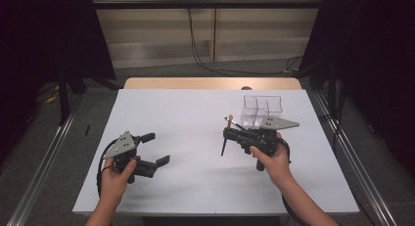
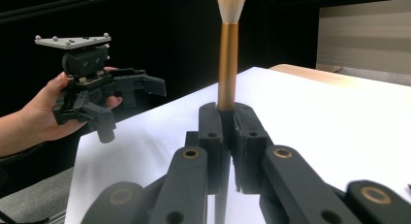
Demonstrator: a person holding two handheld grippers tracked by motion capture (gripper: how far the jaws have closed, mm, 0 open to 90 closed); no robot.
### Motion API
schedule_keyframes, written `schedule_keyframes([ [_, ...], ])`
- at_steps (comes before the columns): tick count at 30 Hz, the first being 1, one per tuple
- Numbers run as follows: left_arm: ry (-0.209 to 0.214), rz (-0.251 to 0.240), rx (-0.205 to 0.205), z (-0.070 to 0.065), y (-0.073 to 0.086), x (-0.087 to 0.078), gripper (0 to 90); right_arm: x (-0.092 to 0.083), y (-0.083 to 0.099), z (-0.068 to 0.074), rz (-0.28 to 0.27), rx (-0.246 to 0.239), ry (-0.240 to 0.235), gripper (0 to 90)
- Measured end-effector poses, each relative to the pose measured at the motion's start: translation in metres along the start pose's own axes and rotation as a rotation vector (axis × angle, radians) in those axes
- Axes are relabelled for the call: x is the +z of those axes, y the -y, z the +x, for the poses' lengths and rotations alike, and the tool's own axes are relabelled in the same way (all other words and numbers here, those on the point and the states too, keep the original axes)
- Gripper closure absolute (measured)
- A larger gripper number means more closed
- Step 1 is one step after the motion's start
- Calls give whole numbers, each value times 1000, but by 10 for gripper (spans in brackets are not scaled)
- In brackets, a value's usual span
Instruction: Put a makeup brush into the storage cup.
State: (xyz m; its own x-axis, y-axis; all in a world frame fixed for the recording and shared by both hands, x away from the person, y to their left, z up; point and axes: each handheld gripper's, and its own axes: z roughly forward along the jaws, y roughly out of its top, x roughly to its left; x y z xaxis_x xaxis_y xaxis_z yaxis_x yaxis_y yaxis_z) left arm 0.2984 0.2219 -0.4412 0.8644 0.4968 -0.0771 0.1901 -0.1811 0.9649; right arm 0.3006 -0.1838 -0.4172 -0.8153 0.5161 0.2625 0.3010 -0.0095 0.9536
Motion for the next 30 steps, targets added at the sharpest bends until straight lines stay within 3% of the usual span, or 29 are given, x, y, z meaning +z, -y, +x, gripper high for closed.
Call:
schedule_keyframes([
  [9, -20, -8, -6, 2, 7, -14, 24, -1, -1, -3, 6, -4, 9, 839],
  [13, -10, -23, -24, 2, 12, -17, 24, -1, -2, -5, 13, -11, 12, 839],
  [20, -16, -18, -15, 2, 14, -23, 24, -3, -3, -12, 24, -7, 24, 839],
  [30, -25, -24, -12, 3, 14, -27, 24, -9, -22, -26, -2, -11, 59, 839],
])
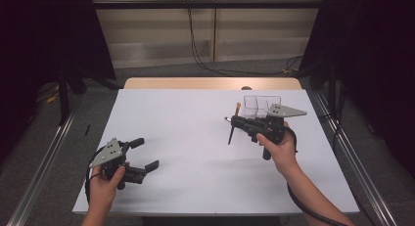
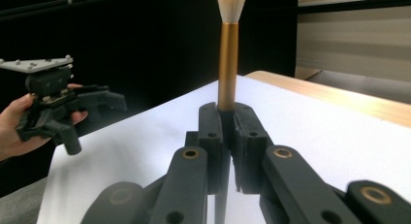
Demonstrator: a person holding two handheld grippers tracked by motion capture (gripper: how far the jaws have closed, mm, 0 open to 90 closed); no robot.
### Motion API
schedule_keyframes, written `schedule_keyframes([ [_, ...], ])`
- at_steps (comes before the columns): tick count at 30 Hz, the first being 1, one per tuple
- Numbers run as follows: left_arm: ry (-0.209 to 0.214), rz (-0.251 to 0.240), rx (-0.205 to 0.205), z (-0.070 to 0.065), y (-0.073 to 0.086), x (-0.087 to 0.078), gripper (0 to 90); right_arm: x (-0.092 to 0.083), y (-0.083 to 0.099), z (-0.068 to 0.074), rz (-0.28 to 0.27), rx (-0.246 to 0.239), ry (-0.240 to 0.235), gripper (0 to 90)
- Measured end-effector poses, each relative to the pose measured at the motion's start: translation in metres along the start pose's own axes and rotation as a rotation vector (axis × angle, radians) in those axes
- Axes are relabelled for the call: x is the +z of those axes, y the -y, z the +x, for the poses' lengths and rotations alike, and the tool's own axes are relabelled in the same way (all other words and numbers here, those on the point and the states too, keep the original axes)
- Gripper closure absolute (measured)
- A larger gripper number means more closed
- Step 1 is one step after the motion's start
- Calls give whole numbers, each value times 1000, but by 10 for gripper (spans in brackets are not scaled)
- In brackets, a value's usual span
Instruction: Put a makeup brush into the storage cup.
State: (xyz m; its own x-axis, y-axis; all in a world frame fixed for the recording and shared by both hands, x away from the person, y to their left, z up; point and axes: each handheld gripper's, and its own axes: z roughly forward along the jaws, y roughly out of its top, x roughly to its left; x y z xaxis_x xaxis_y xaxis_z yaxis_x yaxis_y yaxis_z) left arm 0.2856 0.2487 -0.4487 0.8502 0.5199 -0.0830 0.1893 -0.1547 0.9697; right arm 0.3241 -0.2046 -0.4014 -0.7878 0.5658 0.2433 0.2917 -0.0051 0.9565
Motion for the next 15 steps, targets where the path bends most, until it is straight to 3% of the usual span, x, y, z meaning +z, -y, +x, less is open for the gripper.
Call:
schedule_keyframes([
  [10, 8, 9, 15, -1, 0, -1, 24, 6, -19, -11, 10, -34, 35, 838],
  [15, 11, 13, 14, -2, 0, 0, 25, 7, -25, -19, 3, -28, 53, 838],
])
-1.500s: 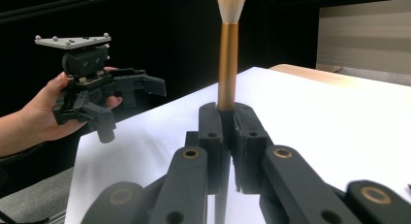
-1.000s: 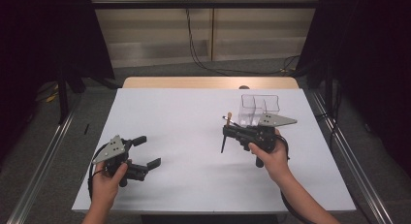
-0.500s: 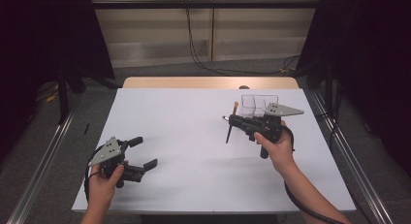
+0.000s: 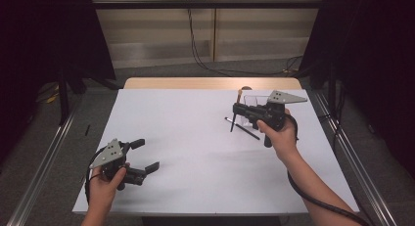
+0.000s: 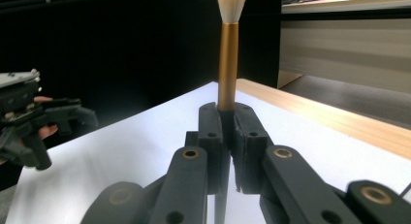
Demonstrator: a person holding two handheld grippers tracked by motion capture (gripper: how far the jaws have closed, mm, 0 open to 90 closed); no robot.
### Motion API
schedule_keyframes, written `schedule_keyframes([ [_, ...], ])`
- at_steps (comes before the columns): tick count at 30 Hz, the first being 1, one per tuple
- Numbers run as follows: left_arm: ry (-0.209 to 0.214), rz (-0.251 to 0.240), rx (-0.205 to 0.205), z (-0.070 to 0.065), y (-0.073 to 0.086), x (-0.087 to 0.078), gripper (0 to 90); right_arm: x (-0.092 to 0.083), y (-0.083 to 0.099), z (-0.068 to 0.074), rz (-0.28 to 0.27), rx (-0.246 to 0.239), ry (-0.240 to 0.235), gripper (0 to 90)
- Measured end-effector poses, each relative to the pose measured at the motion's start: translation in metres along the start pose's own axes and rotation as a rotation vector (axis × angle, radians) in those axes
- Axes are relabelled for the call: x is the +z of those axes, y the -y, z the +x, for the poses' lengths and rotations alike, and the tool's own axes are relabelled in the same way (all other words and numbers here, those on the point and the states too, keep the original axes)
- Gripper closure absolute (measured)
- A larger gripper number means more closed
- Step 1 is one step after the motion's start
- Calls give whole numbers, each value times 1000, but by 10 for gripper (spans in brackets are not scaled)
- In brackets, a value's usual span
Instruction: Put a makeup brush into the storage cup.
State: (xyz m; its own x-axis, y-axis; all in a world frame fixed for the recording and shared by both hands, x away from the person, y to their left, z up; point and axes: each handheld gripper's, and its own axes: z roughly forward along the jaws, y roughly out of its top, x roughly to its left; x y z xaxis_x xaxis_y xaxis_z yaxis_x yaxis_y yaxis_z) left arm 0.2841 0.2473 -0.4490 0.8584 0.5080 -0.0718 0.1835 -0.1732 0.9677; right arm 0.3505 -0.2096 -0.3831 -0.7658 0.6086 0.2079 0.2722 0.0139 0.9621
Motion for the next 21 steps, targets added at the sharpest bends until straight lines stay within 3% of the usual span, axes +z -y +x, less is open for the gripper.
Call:
schedule_keyframes([
  [21, -3, 3, 12, -1, -1, 0, 25, 1, -24, -29, 5, -29, 96, 838],
])
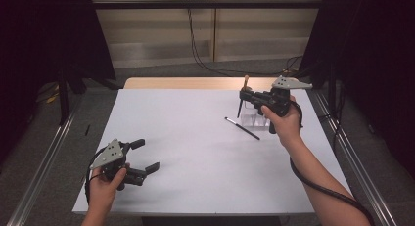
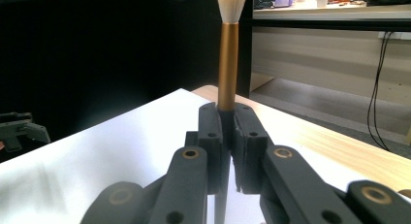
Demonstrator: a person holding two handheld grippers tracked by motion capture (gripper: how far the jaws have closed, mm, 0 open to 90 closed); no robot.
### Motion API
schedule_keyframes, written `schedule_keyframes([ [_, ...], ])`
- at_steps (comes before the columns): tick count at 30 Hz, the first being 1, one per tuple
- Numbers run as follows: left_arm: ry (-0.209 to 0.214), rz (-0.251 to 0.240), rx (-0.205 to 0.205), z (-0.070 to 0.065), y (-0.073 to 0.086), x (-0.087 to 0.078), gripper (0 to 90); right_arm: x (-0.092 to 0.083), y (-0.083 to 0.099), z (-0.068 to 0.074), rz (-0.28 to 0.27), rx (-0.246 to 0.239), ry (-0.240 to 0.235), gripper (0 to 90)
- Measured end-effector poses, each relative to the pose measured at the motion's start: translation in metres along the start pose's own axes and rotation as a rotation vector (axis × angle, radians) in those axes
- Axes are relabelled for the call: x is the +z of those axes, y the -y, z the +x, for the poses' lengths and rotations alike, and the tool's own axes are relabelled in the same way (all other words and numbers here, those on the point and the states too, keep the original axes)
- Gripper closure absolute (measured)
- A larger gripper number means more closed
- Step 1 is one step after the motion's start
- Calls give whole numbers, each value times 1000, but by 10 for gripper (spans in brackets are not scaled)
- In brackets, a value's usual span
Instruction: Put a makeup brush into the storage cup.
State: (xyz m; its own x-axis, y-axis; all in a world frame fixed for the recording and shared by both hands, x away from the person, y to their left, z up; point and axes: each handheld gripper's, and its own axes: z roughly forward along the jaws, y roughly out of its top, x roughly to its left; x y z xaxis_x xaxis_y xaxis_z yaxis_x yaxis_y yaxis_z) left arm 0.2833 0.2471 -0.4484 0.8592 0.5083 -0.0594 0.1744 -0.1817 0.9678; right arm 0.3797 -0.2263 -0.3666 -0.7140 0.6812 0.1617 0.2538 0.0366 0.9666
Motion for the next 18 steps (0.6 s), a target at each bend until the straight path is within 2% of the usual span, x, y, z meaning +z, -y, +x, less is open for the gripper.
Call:
schedule_keyframes([
  [4, 2, -1, 0, 0, 0, 1, 25, 1, -2, -7, -11, 11, 17, 838],
  [12, 2, 4, 4, 1, 0, 1, 25, 2, -6, -14, -6, -8, 51, 838],
  [18, 4, 0, 0, 1, 0, 1, 25, 4, -8, -23, -6, 3, 83, 837],
])
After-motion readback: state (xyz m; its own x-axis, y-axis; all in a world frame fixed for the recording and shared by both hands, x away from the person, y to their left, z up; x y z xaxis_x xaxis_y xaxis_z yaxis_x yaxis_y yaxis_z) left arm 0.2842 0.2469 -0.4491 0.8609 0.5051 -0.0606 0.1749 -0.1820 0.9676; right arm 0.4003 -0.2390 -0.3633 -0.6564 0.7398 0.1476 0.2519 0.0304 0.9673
